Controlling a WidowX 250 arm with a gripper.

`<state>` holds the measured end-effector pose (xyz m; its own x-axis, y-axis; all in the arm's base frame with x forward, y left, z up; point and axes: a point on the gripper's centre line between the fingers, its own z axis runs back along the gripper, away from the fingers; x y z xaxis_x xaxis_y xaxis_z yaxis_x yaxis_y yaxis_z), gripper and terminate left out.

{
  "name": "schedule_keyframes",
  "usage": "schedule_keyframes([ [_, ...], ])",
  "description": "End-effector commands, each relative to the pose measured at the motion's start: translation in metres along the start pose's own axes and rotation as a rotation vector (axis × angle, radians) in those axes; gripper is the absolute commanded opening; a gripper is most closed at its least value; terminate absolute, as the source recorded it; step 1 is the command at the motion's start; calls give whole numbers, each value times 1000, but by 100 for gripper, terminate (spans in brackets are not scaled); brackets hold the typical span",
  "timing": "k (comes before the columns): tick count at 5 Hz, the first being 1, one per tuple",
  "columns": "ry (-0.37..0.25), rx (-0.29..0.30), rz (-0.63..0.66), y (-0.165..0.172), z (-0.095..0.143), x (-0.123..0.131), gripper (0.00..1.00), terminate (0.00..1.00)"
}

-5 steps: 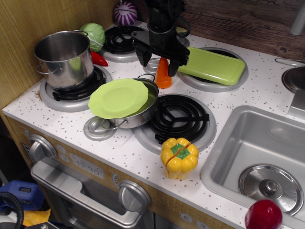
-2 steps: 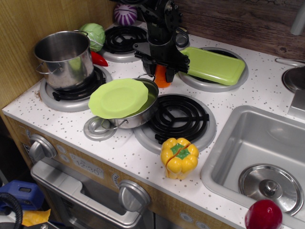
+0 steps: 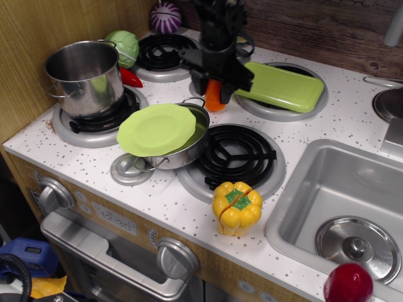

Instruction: Put carrot on cutting board

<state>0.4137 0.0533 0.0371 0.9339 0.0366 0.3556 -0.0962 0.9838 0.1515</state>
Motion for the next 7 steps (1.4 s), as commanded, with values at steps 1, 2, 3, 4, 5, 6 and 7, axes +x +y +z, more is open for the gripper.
schedule_keyframes([
  [1, -130, 35, -28, -3, 49, 42, 0, 0],
  [2, -165, 17, -57, -10, 54, 48, 0, 0],
  [3, -199, 22, -113, -24, 47, 51, 0, 0],
  [4, -226, -13, -137, -29, 39, 62, 0, 0],
  [5, -223, -7, -144, -42, 26, 72, 0, 0],
  [6, -214, -27, -152, -49, 20, 76, 0, 0],
  [7, -219, -53, -144, -52, 19, 74, 0, 0],
])
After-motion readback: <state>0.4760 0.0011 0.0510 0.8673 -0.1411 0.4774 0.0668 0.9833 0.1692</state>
